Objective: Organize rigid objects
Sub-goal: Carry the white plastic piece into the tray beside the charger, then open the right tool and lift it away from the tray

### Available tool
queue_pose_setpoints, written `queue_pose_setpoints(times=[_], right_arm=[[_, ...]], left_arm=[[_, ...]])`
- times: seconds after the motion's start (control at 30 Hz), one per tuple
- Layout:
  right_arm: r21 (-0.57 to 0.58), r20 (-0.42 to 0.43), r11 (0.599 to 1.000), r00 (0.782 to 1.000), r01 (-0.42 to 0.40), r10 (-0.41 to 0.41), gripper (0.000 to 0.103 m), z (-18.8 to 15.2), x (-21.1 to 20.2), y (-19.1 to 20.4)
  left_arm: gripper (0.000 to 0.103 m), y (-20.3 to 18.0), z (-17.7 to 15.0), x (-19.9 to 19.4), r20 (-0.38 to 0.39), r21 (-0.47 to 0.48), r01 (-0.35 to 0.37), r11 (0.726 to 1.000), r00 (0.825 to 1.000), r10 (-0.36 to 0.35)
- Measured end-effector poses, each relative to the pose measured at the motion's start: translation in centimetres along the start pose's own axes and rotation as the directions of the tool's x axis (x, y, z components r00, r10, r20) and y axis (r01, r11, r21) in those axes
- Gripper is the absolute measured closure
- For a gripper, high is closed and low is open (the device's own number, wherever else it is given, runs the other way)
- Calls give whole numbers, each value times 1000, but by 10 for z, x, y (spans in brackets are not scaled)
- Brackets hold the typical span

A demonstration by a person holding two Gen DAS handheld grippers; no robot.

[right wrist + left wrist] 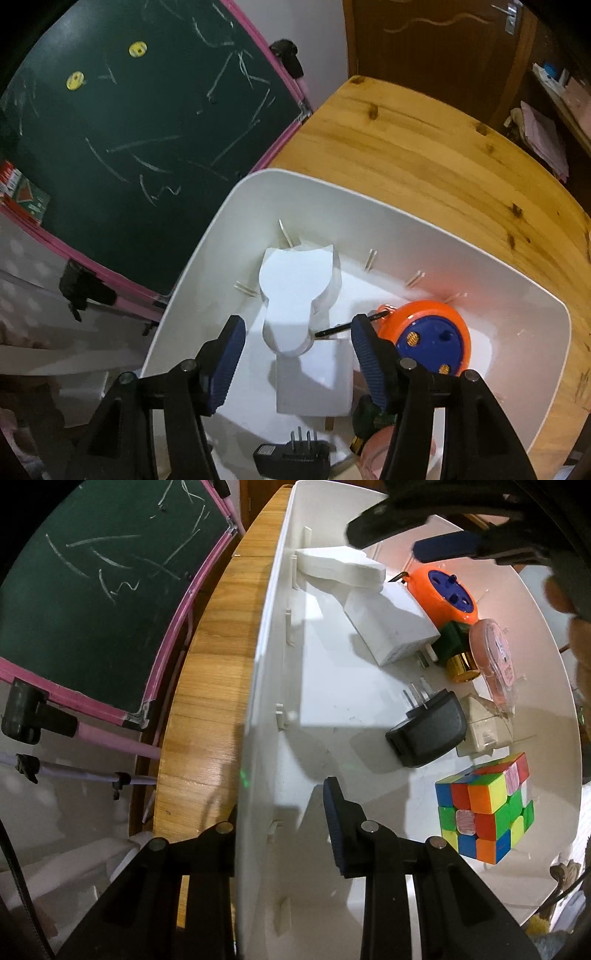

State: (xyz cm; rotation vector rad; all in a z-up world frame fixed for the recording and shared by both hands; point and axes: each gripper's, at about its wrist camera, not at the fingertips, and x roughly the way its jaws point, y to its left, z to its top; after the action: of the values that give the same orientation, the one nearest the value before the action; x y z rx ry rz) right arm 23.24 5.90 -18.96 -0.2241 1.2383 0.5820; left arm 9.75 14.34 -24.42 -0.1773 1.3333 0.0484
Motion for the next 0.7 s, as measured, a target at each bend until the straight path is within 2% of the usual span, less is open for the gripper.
queue_pose_setpoints(times=[0.37,0.7], right_arm=[[27,54,1000,999,-5,4,43,-29,-32,-14],[86,84,996,996,30,-37,43,-60,-50,-36]], left_arm=[[72,-3,-1,0,2,3,-18,1000,1000,18],[72,-6,0,0,-2,7,-36,999,999,36]])
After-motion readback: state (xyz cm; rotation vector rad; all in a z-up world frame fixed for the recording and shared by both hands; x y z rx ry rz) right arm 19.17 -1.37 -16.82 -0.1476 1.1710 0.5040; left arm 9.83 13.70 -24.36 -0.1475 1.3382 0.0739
